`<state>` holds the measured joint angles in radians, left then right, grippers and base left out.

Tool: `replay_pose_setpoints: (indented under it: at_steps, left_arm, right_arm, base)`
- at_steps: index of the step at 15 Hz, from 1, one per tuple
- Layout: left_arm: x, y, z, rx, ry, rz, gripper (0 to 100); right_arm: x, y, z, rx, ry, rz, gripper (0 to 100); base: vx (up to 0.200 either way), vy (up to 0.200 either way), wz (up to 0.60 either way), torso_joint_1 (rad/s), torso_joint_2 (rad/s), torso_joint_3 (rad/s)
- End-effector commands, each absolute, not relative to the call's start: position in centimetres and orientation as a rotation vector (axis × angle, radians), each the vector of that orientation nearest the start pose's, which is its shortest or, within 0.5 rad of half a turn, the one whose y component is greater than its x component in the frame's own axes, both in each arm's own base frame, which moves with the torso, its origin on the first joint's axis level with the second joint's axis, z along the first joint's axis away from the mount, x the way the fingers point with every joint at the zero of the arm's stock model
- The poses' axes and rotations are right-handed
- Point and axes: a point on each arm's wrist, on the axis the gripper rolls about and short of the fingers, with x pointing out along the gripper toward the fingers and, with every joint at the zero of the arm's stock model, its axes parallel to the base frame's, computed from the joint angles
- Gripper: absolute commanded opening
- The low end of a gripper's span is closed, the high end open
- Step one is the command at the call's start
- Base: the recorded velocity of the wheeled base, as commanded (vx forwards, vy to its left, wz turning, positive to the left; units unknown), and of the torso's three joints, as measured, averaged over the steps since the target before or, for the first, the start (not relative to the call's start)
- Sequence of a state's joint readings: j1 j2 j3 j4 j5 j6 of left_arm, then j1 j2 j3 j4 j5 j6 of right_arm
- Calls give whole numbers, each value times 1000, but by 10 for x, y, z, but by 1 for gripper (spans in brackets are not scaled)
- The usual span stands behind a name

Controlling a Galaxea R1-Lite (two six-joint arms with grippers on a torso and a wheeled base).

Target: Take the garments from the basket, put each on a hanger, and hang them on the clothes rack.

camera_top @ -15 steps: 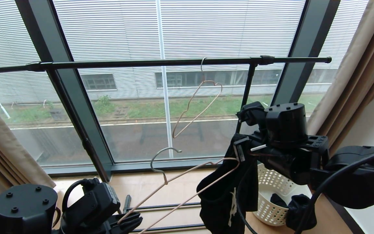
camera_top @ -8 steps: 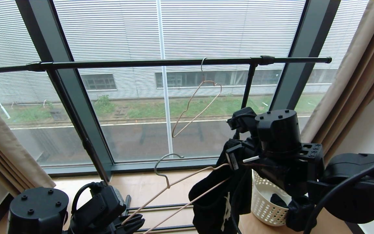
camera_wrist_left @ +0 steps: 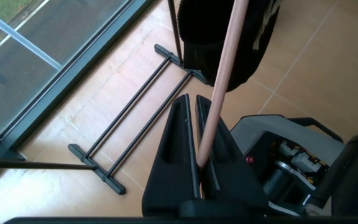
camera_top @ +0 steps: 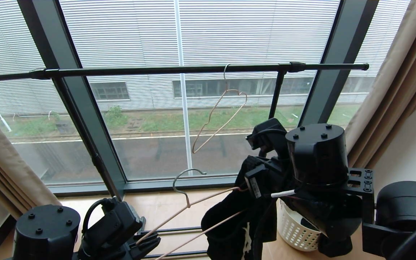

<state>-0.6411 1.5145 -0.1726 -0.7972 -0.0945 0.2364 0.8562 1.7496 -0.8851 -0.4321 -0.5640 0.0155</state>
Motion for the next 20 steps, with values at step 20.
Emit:
replay_pose_setpoints:
  at_steps: [20]
  left_arm:
    - [167,-113,114,298,333,-510,0]
  right_arm:
    - [194,287,201,-354,233,121,0]
  base:
    - [0,0,0,0,0,0]
